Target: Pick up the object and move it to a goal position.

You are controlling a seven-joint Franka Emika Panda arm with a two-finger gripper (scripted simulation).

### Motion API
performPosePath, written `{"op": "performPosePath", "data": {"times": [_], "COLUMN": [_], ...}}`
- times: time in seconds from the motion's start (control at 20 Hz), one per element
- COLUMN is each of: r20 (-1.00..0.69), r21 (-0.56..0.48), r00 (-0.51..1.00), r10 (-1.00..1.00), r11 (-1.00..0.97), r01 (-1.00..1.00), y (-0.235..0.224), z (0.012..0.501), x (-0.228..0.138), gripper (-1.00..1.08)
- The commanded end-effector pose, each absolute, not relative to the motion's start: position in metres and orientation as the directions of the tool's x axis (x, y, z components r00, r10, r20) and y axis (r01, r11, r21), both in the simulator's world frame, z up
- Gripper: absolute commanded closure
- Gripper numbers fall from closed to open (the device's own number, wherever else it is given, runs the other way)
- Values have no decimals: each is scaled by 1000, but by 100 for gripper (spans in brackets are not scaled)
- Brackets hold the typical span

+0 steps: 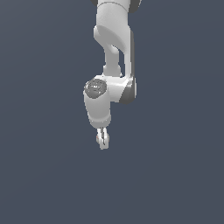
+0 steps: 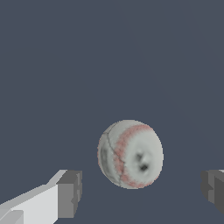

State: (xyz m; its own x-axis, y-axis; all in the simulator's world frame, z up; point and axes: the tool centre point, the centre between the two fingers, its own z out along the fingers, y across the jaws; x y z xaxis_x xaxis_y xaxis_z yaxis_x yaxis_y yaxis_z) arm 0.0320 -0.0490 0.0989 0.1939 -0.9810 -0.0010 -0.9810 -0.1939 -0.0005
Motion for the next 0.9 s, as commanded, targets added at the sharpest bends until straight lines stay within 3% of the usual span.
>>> {"op": "performPosePath", "data": {"times": [0.0,0.85], "r20": [0,0], "r21": [0,0], "r00": [178,175], "r10": [-984,-985], "r11": [-178,-175], "r01": [-984,-985], "y": [-50,-50], "z": [98,49], "x": [32,31], "gripper": [-92,-92]}}
